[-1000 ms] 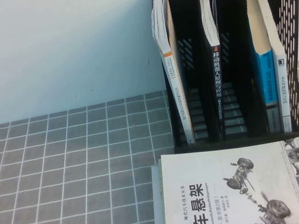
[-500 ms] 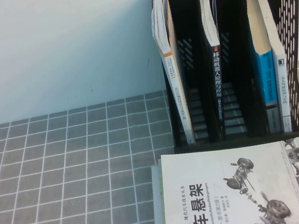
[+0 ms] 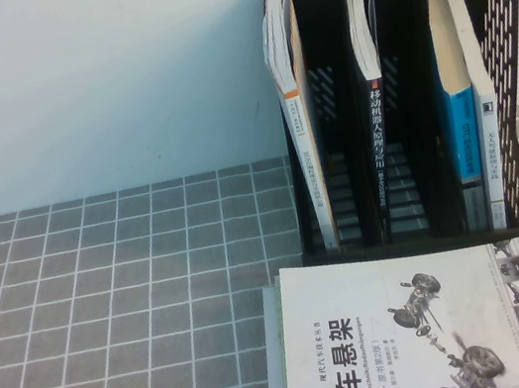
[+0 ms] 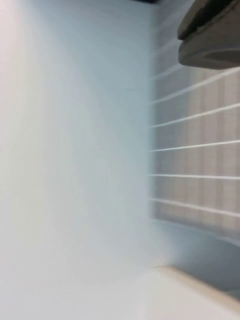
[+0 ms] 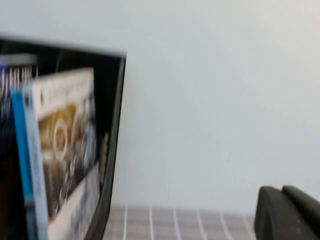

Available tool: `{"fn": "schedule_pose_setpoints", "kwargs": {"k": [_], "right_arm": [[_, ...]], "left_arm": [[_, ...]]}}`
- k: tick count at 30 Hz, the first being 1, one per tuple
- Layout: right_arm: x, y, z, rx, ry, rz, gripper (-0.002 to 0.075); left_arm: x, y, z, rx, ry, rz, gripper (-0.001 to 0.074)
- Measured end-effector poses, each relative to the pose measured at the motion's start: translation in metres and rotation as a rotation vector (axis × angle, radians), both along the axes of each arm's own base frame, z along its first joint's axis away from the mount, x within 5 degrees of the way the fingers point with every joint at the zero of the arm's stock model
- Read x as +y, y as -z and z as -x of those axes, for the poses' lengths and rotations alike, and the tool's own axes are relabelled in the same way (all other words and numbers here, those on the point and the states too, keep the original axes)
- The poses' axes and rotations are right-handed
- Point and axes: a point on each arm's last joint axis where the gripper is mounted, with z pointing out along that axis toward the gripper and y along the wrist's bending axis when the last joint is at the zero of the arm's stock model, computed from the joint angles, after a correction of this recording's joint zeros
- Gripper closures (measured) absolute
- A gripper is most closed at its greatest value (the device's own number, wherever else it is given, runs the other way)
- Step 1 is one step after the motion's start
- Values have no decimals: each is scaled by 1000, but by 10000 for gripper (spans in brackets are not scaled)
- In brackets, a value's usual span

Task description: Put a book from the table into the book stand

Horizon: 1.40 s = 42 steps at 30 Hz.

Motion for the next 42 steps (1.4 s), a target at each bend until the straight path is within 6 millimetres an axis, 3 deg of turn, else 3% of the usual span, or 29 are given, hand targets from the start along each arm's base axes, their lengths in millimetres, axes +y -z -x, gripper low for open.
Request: {"fn": "schedule_pose_setpoints", "kwargs": {"k": [5,8,15,20,23,27,33,38,42], "right_arm": [[-2,-26,7,-294,24,20,729],[-2,-33,10,-384,32,26,729],[-2,-38,13,-446,37,28,729],[-4,-36,12,-421,31,-43,729],[-2,-42,10,-274,4,-76,729],[3,-63,14,-71,-31,-87,729],[9,-90,12,267,-86,-137,729],[16,-102,-8,611,-155,-204,729],[21,-94,-39,876,-234,-224,729]], "left_arm": [[2,-17,2,-187,-18,12,738],[2,-22,4,-246,-23,15,738],[3,-27,5,-298,-29,20,738],[5,-26,5,-276,-23,181,738],[3,-39,7,-212,0,197,738],[-2,-70,12,-101,42,174,738],[-13,-103,-3,283,127,185,738],[-32,-119,-26,502,300,263,738],[-46,-112,-50,625,424,392,738]]}}
